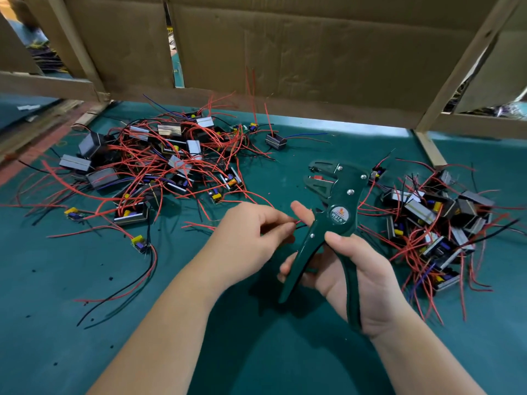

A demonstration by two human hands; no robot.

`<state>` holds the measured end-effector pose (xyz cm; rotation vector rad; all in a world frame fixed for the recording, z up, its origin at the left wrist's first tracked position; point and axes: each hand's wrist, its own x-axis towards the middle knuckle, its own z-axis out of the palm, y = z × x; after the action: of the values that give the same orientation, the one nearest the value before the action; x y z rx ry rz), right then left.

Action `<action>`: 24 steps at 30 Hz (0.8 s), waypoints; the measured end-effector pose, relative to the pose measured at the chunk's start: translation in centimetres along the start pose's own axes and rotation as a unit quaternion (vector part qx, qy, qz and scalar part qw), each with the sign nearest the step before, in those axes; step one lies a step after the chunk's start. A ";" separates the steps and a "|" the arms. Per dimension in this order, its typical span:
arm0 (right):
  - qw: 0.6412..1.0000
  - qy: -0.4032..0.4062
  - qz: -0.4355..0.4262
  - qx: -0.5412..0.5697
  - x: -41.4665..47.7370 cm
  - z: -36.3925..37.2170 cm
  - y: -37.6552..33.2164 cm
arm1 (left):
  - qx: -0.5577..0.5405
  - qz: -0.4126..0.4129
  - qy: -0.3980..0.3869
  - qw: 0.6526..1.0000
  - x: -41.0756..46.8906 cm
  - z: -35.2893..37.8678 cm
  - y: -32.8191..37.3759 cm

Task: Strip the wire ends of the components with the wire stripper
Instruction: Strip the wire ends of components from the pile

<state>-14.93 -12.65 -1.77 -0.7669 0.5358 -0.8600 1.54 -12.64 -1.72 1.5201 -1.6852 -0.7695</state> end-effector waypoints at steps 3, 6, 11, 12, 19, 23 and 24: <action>1.000 0.013 -0.009 0.027 0.1 -0.5 -0.6 | 0.082 0.036 -0.052 0.995 0.0 -0.1 0.1; 0.998 0.031 -0.015 0.049 0.0 -1.1 -1.1 | 0.077 0.060 -0.051 0.994 0.2 -0.9 -0.1; 0.996 0.061 -0.044 0.043 0.2 -1.5 -1.3 | 0.128 0.015 -0.106 0.986 -0.2 -2.0 -0.4; 0.995 0.071 -0.059 0.040 0.2 -1.8 -1.8 | 0.143 -0.005 -0.121 0.982 -0.2 -2.4 -0.7; 0.997 0.064 -0.020 0.041 -0.1 -2.7 -2.8 | -0.308 -0.138 0.008 0.941 -0.3 -2.3 0.7; 0.999 0.011 0.029 0.024 -0.2 -2.3 -2.0 | -0.282 -0.150 0.059 0.946 0.1 -1.6 0.8; 0.999 -0.008 0.036 0.026 -0.3 -2.2 -1.8 | -0.295 -0.159 0.086 0.938 0.3 -1.4 0.8</action>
<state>-17.44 -13.98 -1.69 -0.7015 0.5227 -0.7974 2.28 -12.80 -0.26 1.3808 -0.9584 -1.1508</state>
